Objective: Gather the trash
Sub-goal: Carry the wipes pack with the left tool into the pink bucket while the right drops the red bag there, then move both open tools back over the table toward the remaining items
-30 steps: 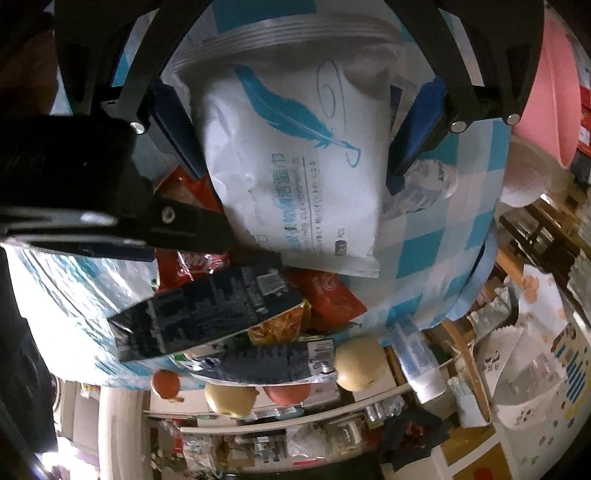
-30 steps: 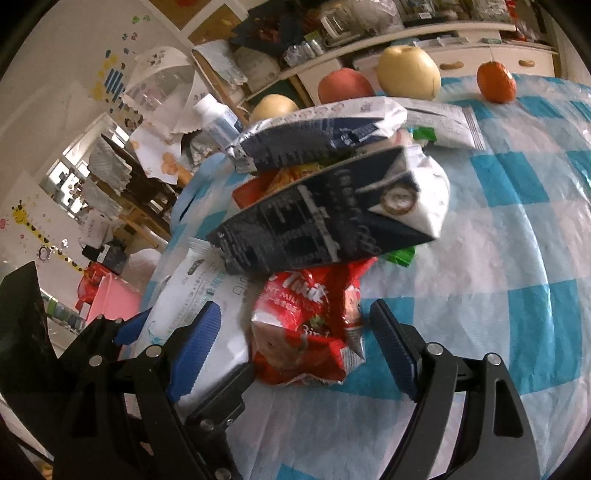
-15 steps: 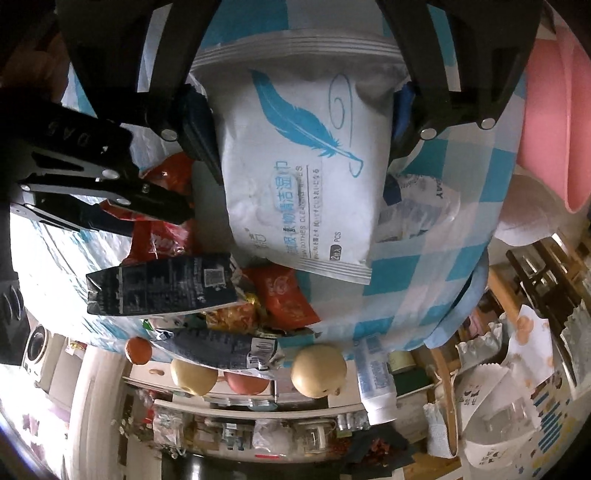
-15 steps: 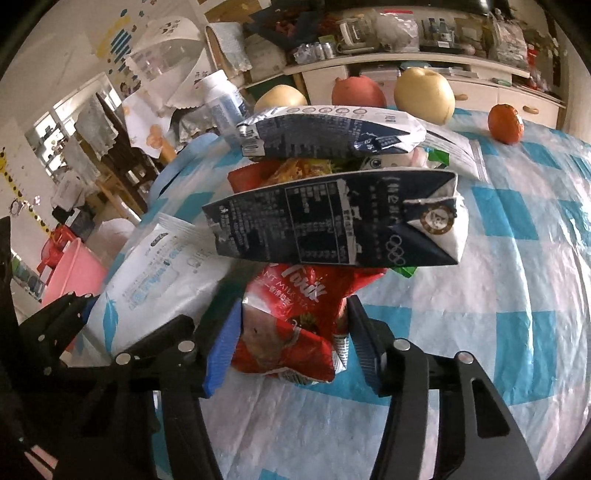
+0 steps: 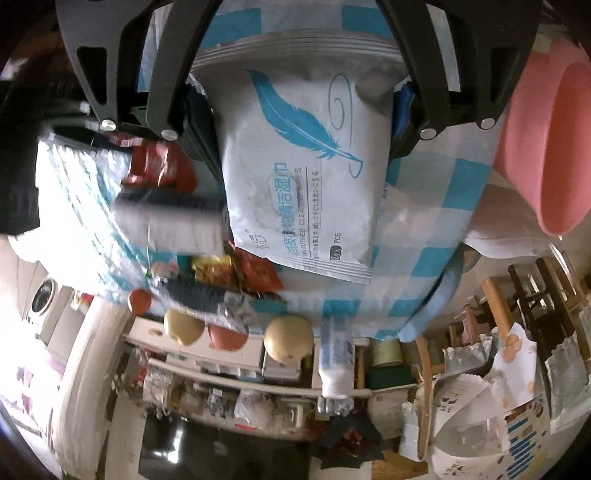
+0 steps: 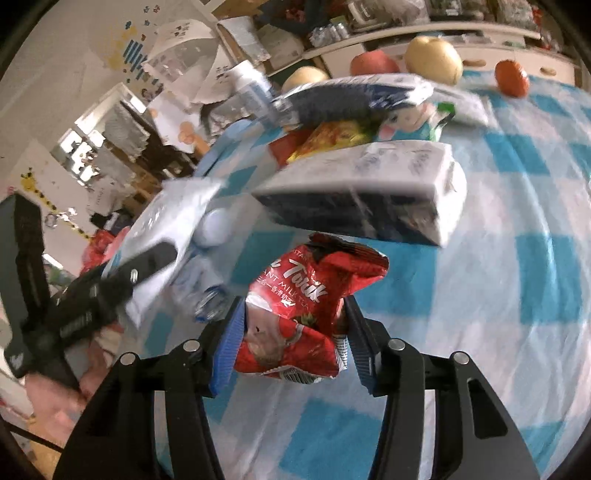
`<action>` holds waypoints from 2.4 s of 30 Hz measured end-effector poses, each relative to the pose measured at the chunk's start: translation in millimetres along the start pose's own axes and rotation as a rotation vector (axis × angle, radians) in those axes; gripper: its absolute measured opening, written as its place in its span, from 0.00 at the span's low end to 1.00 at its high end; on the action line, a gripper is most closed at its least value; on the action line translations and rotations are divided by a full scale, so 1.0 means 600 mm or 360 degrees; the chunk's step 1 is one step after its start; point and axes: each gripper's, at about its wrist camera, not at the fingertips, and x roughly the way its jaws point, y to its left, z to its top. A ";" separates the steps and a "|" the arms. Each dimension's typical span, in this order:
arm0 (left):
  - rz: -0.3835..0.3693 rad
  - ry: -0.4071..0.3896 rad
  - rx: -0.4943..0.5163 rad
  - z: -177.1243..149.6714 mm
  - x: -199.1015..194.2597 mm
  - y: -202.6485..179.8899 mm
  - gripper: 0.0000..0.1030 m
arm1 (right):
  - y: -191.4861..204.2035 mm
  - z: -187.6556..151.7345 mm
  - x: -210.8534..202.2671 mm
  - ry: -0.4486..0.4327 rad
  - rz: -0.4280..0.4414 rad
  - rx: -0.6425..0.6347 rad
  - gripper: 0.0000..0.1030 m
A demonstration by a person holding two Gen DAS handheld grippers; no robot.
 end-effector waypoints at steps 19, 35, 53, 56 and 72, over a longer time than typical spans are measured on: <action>0.0324 -0.0292 -0.0497 0.012 -0.144 0.240 0.73 | 0.304 -0.005 0.031 -0.0080 0.0236 -0.0412 0.52; 0.0636 -0.0295 -0.1160 -0.043 -0.187 0.478 0.79 | 0.512 0.064 0.231 -0.0038 0.0321 -0.0554 0.69; 0.0543 -0.0664 -0.0658 0.010 -0.191 0.330 0.90 | 0.333 0.013 0.114 -0.0218 -0.0127 -0.0414 0.87; 0.0494 -0.0646 -0.0583 0.018 -0.184 0.300 0.90 | 0.314 0.002 0.095 -0.0235 -0.0172 -0.0429 0.87; 0.0366 -0.0522 -0.0162 0.024 -0.139 0.151 0.90 | 0.242 -0.017 0.024 -0.0327 -0.0266 -0.0483 0.91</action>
